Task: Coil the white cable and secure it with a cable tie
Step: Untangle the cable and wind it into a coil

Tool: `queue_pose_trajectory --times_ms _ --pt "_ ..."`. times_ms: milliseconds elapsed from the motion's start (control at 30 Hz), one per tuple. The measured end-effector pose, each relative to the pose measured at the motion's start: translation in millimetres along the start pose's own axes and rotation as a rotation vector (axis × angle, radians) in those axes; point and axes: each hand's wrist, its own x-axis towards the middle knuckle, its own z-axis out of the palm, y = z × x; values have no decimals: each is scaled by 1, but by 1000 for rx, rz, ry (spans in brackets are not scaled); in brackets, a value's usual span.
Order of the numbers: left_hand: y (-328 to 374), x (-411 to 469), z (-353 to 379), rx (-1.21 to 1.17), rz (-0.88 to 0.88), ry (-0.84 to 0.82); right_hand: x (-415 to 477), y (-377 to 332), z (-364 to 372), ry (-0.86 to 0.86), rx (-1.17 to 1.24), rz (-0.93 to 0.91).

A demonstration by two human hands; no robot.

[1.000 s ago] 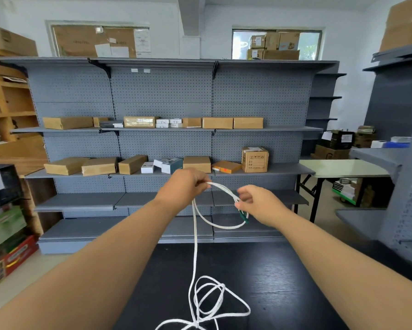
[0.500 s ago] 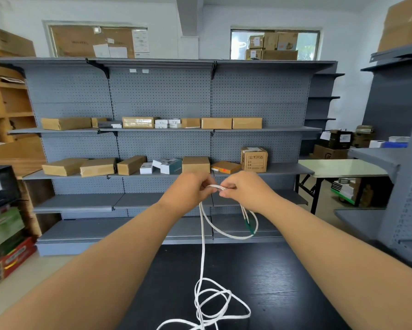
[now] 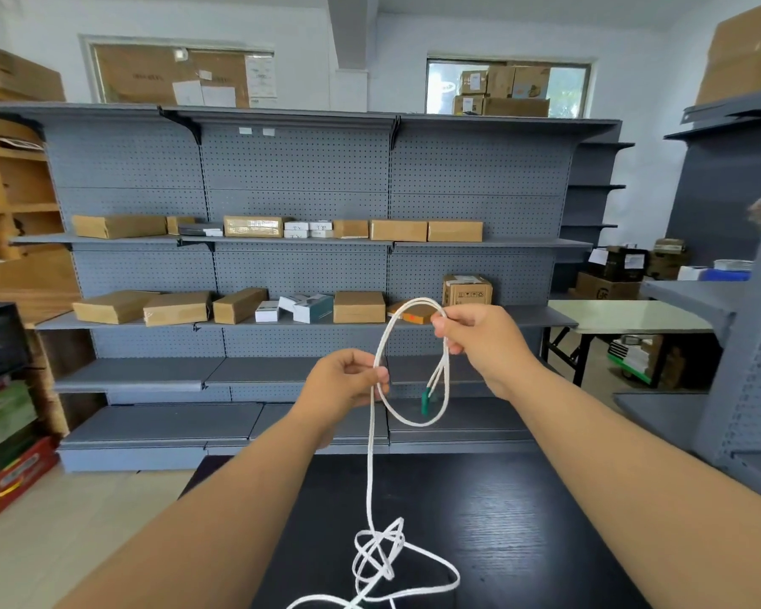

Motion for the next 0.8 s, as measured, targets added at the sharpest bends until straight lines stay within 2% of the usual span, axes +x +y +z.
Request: queue_pose_trajectory --times_ms 100,200,300,500,667,800 --pt "9 4 -1 102 69 96 -1 7 -5 -7 -26 59" --pt "23 8 -2 406 179 140 -1 13 -10 -51 -181 97" --pt "38 11 0 670 283 118 -2 8 -11 -71 -477 0" --pt "60 13 9 1055 504 7 -3 -11 -3 -227 -774 -221" --pt "66 12 12 1207 565 -101 -6 -17 1 -308 -940 -245" --pt "62 11 11 1220 564 -147 -8 -18 1 -345 -937 -222"
